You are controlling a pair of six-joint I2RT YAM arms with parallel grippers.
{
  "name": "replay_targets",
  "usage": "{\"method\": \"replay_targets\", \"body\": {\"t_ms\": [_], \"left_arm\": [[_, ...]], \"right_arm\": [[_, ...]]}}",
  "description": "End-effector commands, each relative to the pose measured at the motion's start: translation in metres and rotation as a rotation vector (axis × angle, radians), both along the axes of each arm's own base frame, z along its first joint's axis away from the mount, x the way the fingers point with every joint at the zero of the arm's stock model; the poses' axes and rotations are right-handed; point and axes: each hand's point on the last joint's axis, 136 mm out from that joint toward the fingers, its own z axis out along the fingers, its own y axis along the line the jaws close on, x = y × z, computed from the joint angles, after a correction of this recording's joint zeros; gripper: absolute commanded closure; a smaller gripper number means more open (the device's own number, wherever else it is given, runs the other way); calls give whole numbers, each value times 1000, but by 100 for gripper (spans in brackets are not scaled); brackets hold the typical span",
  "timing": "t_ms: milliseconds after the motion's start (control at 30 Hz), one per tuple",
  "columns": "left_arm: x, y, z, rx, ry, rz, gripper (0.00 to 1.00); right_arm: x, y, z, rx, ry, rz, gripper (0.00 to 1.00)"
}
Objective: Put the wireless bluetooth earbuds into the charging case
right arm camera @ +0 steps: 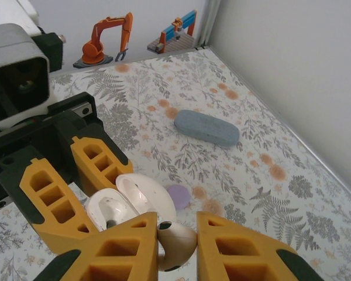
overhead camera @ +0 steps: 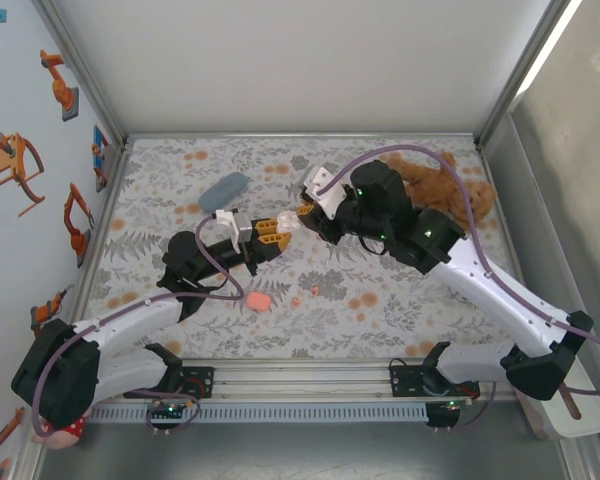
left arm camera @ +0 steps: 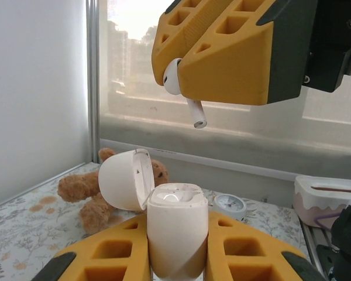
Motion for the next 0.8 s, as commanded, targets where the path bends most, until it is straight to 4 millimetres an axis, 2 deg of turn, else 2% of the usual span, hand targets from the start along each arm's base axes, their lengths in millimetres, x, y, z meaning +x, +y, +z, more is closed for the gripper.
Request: {"method": "replay_targets", "body": {"t_ms": [0,300,767], "left_arm": [[-8,-2,21,-50,-43,-41,100],[-9,-2,22,-52,-48,-43,100],[-10,-1,25,-55,-53,-41,100]], "right_arm": [[1,7,15,4,-98,13,81],[-4,23,6,-37,-132,49,81],[-3,30,-8,-99,-146,52,80]]}}
